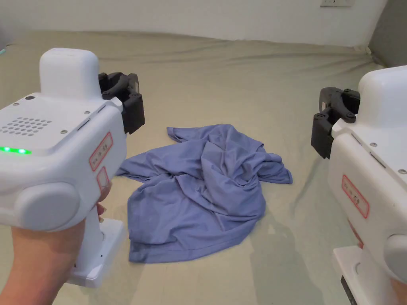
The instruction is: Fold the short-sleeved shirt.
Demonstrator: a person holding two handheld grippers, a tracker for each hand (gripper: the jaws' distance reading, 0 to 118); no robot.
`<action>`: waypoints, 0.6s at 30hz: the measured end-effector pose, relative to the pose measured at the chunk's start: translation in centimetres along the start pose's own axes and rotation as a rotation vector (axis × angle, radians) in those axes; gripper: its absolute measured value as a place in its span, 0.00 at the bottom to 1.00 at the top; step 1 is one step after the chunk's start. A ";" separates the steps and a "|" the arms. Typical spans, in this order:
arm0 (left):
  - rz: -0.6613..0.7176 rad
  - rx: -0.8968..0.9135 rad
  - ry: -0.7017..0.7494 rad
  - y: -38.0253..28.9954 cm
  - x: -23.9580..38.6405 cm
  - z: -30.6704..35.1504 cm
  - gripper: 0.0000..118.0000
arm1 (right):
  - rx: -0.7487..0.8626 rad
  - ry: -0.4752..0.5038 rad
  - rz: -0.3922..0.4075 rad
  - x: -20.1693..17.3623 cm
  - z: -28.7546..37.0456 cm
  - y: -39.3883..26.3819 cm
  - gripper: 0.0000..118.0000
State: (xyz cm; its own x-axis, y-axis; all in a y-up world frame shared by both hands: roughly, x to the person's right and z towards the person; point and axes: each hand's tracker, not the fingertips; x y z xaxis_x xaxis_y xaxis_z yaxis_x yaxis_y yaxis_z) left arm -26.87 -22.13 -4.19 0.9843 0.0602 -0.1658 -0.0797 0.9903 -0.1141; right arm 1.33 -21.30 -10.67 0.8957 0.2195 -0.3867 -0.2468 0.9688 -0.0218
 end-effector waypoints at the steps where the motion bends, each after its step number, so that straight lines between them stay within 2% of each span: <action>1: -0.007 0.006 0.005 -0.1 0.2 0.5 0.02 | 0.006 0.011 0.004 -0.7 0.3 0.3 0.01; 5: -0.093 0.069 0.111 -0.6 1.9 2.9 0.00 | 0.026 0.045 0.018 -3.2 1.1 0.8 0.01; 12: -0.235 0.091 0.129 -1.8 4.0 4.8 0.00 | 0.042 0.050 0.050 -5.1 1.5 0.3 0.01; 18: -0.214 0.082 0.131 -1.3 3.3 3.7 0.00 | 0.029 0.055 0.054 -5.0 0.6 0.1 0.01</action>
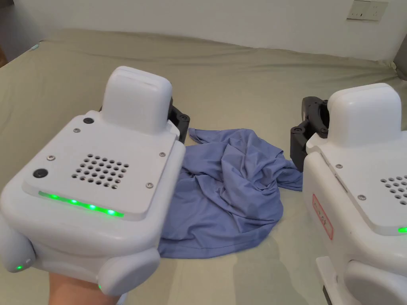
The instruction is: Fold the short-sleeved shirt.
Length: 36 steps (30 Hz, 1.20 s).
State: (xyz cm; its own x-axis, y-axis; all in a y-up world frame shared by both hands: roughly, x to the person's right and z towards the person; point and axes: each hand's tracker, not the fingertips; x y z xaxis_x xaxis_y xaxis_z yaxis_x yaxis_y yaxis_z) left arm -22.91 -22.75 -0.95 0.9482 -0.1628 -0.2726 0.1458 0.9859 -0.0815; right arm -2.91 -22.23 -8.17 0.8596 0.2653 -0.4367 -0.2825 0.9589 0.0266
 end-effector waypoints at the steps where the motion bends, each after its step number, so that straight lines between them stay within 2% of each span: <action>1: 0.006 -0.007 -0.001 -0.1 -0.2 -0.3 0.00 | -0.001 0.000 0.000 0.1 -0.1 0.0 0.01; 7: 0.053 -0.175 -0.037 -3.6 -1.1 -3.8 0.00 | -0.030 0.001 -0.012 0.9 -1.5 -1.3 0.01; 12: 0.155 -0.496 -0.112 -13.1 -1.9 -7.6 0.00 | -0.088 -0.001 -0.032 1.9 -2.8 -3.3 0.01; 17: 0.161 -0.760 -0.110 -22.3 -1.2 -10.1 0.00 | -0.152 -0.015 -0.039 2.9 -3.9 -5.4 0.01; 18: 0.180 -0.805 -0.113 -23.4 -1.1 -10.5 0.18 | -0.166 -0.020 -0.037 3.1 -4.0 -5.8 0.01; 19: 0.229 -0.828 -0.113 -24.5 -0.8 -10.7 0.48 | -0.179 -0.023 -0.036 3.4 -4.2 -6.1 0.01; 20: 0.244 -0.870 -0.098 -25.7 -0.6 -11.2 0.84 | -0.189 -0.026 -0.035 3.6 -4.3 -6.4 0.01; 21: 0.256 -0.890 -0.093 -26.6 -0.4 -11.5 0.98 | -0.200 -0.029 -0.033 3.9 -4.5 -6.8 0.01; 22: 0.253 -0.861 -0.067 -26.7 -0.5 -11.3 0.92 | -0.213 -0.038 -0.029 4.1 -4.7 -7.1 0.01; 26: 0.200 -0.891 -0.064 -27.7 0.4 -12.3 0.89 | -0.278 -0.039 -0.032 5.3 -5.8 -8.4 0.01; 28: 0.182 -0.911 -0.071 -27.7 1.6 -13.4 0.76 | -0.312 -0.043 -0.031 5.9 -6.8 -9.3 0.01; 29: 0.138 -0.932 -0.063 -27.6 2.0 -13.4 0.76 | -0.327 -0.041 -0.026 6.2 -7.3 -9.7 0.01; 30: 0.097 -0.917 -0.056 -27.3 2.4 -13.3 0.68 | -0.346 -0.040 -0.017 6.5 -7.9 -10.2 0.01; 32: 0.101 -0.900 -0.099 -27.0 2.8 -13.1 0.54 | -0.378 -0.047 0.009 7.0 -9.2 -11.1 0.01; 35: 0.078 -0.874 -0.078 -26.5 2.8 -12.6 0.10 | -0.427 -0.034 0.023 8.0 -12.6 -12.9 0.02; 36: 0.066 -0.857 -0.069 -26.2 2.6 -12.4 0.02 | -0.452 -0.025 0.015 8.4 -14.3 -13.8 0.06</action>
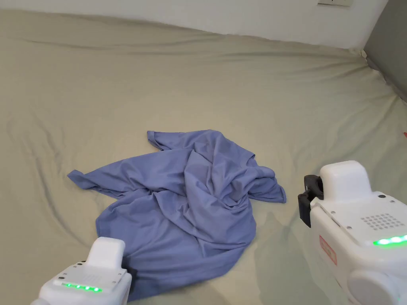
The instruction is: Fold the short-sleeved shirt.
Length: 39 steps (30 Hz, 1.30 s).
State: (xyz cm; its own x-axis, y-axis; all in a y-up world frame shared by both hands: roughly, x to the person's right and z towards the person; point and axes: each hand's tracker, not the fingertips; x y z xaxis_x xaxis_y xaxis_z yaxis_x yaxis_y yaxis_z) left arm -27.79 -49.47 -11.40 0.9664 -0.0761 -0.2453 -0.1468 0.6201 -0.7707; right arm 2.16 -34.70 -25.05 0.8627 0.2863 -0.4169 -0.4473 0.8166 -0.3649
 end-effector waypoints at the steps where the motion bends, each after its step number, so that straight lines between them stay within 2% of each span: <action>1: -0.001 0.013 -0.005 0.0 -0.5 0.6 0.02 | -0.026 -0.001 -0.013 0.2 -2.0 -0.2 0.16; 2: 0.035 0.033 -0.059 0.1 -0.9 1.4 0.02 | -0.064 0.022 -0.031 0.5 -4.2 -0.4 0.34; 3: 0.041 0.030 -0.056 0.2 -1.2 2.0 0.02 | -0.123 0.036 -0.050 0.9 -6.5 -0.4 0.68; 4: 0.046 0.054 -0.062 0.3 -1.5 3.0 0.02 | -0.186 0.046 -0.076 1.4 -9.0 -0.6 0.87; 5: 0.042 0.068 -0.049 0.3 -1.8 3.9 0.02 | -0.250 0.067 -0.095 1.8 -11.4 -0.8 0.94; 7: 0.071 0.106 -0.066 0.4 -2.7 5.6 0.02 | -0.309 0.071 -0.143 2.4 -15.6 -1.5 0.94; 11: 0.111 0.121 -0.080 0.3 -4.1 8.3 0.02 | -0.425 0.015 -0.074 2.3 -23.4 -3.1 0.94; 12: 0.104 0.117 -0.052 0.3 -4.2 8.5 0.02 | -0.443 -0.015 -0.084 1.9 -24.5 -3.8 0.94; 14: 0.079 0.101 -0.031 0.2 -4.4 8.6 0.02 | -0.487 0.034 -0.129 1.4 -26.0 -4.1 0.94; 15: 0.091 0.102 -0.040 0.0 -4.6 8.7 0.02 | -0.452 0.021 -0.154 1.3 -26.2 -3.9 0.94; 16: 0.107 0.097 -0.050 -0.1 -4.8 8.6 0.02 | -0.412 0.007 -0.182 1.4 -26.0 -3.7 0.93; 17: 0.109 0.092 -0.053 -0.1 -4.9 8.4 0.02 | -0.424 0.026 -0.179 1.4 -26.1 -3.4 0.84; 19: 0.093 0.091 -0.040 -0.1 -4.7 8.1 0.02 | -0.369 0.134 -0.201 0.5 -25.5 -3.1 0.25; 20: 0.090 0.095 -0.037 0.0 -4.7 8.1 0.02 | -0.366 0.121 -0.145 -0.4 -25.3 -3.0 0.06; 21: 0.093 0.099 -0.040 0.1 -4.8 8.1 0.02 | -0.383 0.055 -0.052 -1.5 -25.2 -2.9 0.06; 22: 0.101 0.110 -0.044 0.2 -4.9 8.2 0.02 | -0.399 0.049 -0.008 -2.0 -25.2 -2.9 0.06; 23: 0.110 0.119 -0.048 0.3 -5.1 8.4 0.02 | -0.390 0.052 -0.003 -1.9 -24.9 -2.7 0.06; 27: 0.140 0.182 -0.041 1.2 -6.4 10.4 0.02 | -0.344 0.075 -0.121 0.5 -21.4 -1.0 0.06; 34: 0.143 0.357 -0.005 4.9 -9.6 15.4 0.02 | -0.115 0.057 -0.131 6.0 -9.8 4.6 0.06; 36: 0.156 0.428 0.015 6.2 -10.6 17.3 0.02 | -0.057 0.044 -0.158 7.6 -6.0 6.2 0.06; 39: 0.172 0.522 0.033 8.2 -12.2 20.4 0.02 | 0.061 0.020 -0.243 9.7 -0.6 8.2 0.06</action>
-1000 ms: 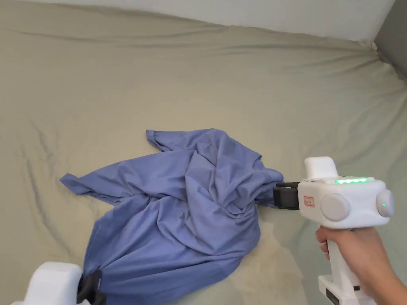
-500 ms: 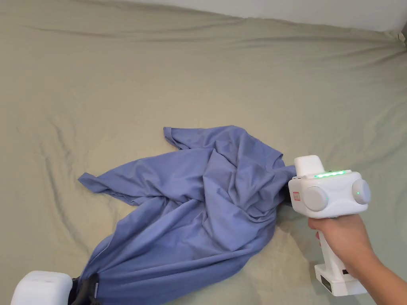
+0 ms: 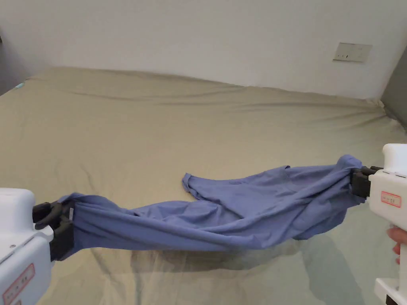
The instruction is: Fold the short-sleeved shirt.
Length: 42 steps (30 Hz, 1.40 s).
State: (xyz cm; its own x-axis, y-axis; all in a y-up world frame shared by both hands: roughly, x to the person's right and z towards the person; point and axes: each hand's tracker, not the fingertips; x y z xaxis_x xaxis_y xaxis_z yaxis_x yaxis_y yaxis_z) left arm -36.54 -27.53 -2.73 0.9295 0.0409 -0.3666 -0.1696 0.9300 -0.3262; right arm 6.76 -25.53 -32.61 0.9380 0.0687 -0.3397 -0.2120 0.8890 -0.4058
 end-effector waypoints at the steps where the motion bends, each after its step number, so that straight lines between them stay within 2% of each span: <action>1: 0.001 0.032 0.006 1.1 -0.4 0.5 0.02 | 0.028 -0.002 -0.012 0.2 1.5 0.7 0.06; 10: 0.019 0.242 0.042 11.2 -3.3 5.4 0.02 | 0.250 -0.008 -0.025 0.8 14.2 6.7 0.06; 15: 0.022 0.319 0.050 15.1 -4.2 7.6 0.02 | 0.336 -0.011 -0.002 0.7 18.3 9.3 0.06; 20: 0.009 0.357 0.047 18.1 -4.5 8.3 0.02 | 0.395 -0.003 -0.016 1.1 20.8 11.1 0.06; 25: 0.015 0.384 0.035 20.6 -4.5 8.3 0.02 | 0.421 -0.014 -0.004 1.4 21.4 12.6 0.06; 31: 0.041 0.380 0.017 23.2 -4.2 6.0 0.02 | 0.441 -0.032 -0.028 1.5 20.1 14.7 0.06; 36: -0.033 0.367 0.026 24.8 -3.7 2.4 0.02 | 0.432 -0.060 -0.011 1.6 17.0 16.7 0.06; 42: -0.020 0.345 0.044 27.6 -3.2 -3.1 0.02 | 0.429 -0.094 0.018 1.3 11.8 20.1 0.06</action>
State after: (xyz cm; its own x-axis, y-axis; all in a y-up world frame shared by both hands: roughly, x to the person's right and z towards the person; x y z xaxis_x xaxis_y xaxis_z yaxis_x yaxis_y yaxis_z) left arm -45.22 -3.09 -13.26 0.9153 0.0124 -0.4027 -0.0236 0.9995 -0.0228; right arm 7.00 -2.27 -31.22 0.9604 0.1091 -0.2564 -0.1141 0.9935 -0.0047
